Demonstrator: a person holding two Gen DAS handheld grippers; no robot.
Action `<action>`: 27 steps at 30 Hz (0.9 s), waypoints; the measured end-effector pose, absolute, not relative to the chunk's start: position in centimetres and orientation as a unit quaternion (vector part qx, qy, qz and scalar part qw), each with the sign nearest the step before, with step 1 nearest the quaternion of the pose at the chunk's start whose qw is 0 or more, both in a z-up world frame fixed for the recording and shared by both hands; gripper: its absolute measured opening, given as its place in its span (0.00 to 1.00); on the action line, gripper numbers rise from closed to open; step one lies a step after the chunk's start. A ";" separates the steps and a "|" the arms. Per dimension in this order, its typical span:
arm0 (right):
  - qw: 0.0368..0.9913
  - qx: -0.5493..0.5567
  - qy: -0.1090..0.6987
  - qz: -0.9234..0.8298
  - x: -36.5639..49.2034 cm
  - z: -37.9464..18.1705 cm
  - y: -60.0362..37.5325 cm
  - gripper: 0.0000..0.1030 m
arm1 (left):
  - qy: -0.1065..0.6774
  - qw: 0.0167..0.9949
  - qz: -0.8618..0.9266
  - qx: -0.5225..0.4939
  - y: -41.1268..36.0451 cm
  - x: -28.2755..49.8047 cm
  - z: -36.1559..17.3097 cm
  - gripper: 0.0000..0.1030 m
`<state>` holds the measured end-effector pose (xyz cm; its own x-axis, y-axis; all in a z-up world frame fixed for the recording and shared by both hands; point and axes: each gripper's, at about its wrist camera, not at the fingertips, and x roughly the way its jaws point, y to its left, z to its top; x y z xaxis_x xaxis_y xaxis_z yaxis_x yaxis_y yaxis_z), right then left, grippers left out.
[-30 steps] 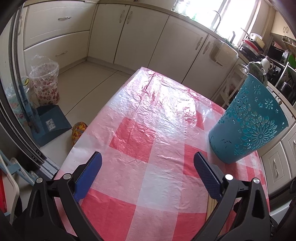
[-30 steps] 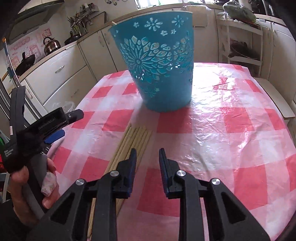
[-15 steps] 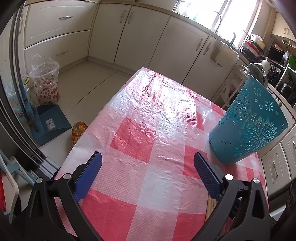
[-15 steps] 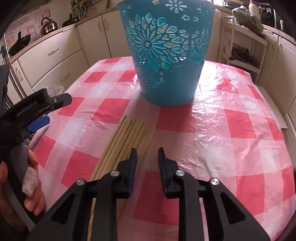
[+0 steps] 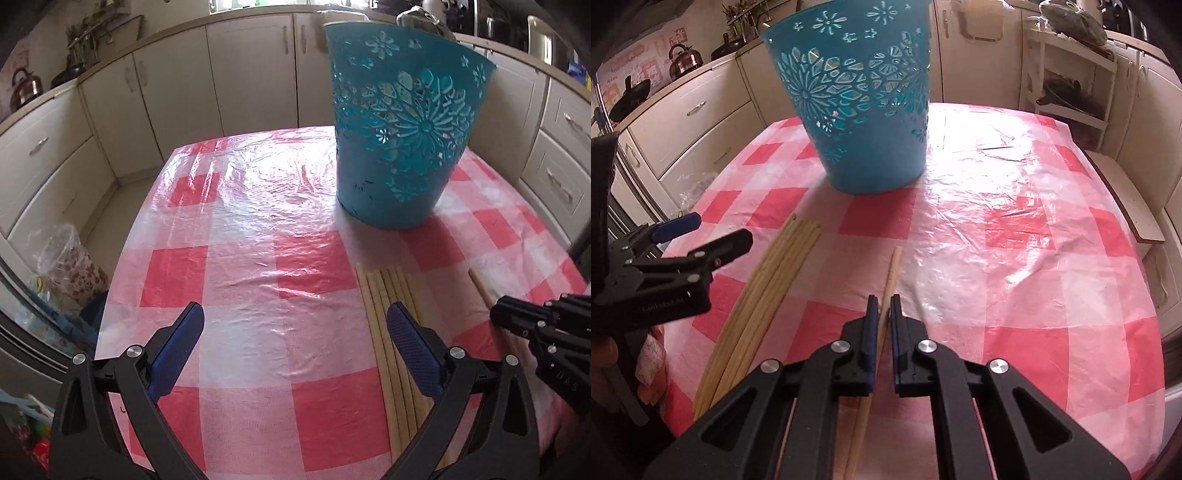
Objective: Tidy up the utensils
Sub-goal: 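Grasp another wooden stick from the bundle with the left gripper, then carry the stick over the basket and open the left gripper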
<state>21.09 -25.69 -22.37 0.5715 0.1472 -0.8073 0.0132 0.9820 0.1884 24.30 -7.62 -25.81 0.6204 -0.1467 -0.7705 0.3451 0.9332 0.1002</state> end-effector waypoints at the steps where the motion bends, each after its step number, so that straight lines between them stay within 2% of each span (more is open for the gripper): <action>1: 0.883 0.088 0.460 0.039 21.1 -22.4 -25.7 0.06 | 0.417 0.890 -0.137 0.125 -7.8 24.3 -25.9 0.92; 11: 0.881 0.114 0.457 0.051 21.2 -22.4 -26.5 0.06 | 0.440 0.875 -0.110 0.168 -9.0 24.4 -26.9 0.87; 14: 0.881 0.115 0.457 0.051 21.2 -22.4 -26.6 0.06 | 0.445 0.873 -0.114 0.162 -9.1 24.4 -26.8 0.82; 16: 0.881 0.116 0.456 0.052 21.2 -22.4 -26.6 0.06 | 0.453 0.869 -0.118 0.159 -9.4 24.5 -26.6 0.73; 18: 0.881 0.115 0.456 0.051 21.2 -22.4 -26.5 0.06 | 0.464 0.863 -0.128 0.154 -10.0 24.7 -26.5 0.53; 19: 0.881 0.115 0.456 0.051 21.2 -22.4 -26.6 0.06 | 0.472 0.858 -0.135 0.149 -10.3 24.9 -26.3 0.48; 21: 0.881 0.114 0.456 0.052 21.1 -22.4 -26.6 0.07 | 0.489 0.849 -0.153 0.127 -10.6 25.3 -26.3 0.25; 23: 0.882 0.113 0.455 0.052 21.2 -22.4 -26.5 0.08 | 0.500 0.844 -0.158 0.112 -10.7 25.5 -26.2 0.15; 24: 0.882 0.112 0.455 0.052 21.2 -22.4 -26.4 0.08 | 0.506 0.840 -0.164 0.105 -10.7 25.7 -26.1 0.06; 27: 0.882 0.112 0.454 0.052 21.2 -22.4 -26.4 0.08 | 0.520 0.834 -0.174 0.065 -9.8 25.8 -26.0 0.05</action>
<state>21.19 -26.38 -22.43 0.5827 0.1936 -0.7893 0.0101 0.9694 0.2452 25.80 -9.81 -26.01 0.3992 -0.2233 -0.8892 0.3574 0.9311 -0.0733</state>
